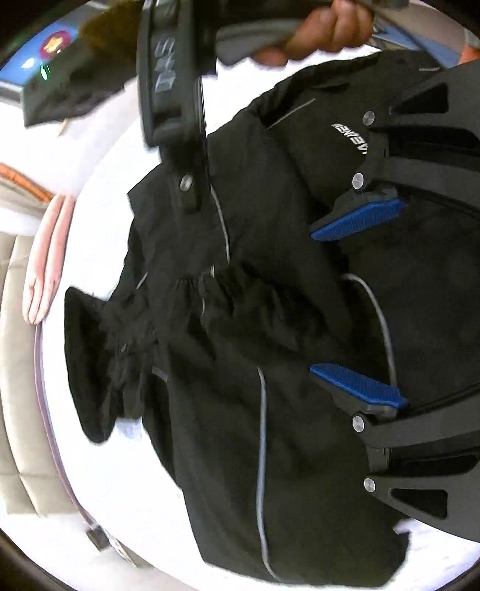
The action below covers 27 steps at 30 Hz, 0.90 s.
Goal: Fold large clothes
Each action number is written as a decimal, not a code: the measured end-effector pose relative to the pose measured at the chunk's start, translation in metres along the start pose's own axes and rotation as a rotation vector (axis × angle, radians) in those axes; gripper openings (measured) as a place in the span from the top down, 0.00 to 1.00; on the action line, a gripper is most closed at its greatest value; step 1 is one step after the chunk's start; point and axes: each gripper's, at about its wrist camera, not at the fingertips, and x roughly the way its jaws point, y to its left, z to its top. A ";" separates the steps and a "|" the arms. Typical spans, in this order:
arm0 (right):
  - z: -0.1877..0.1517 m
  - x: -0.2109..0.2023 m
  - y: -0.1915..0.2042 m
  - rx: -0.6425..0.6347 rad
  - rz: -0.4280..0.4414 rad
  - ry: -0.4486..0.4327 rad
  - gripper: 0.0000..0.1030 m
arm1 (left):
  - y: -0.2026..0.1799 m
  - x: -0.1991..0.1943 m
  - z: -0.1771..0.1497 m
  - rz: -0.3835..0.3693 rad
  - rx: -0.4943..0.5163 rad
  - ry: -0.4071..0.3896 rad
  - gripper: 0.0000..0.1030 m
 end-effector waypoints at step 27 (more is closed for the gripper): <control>0.016 -0.071 0.005 -0.024 -0.119 -0.193 0.78 | 0.093 -0.051 0.042 0.153 -0.198 -0.130 0.32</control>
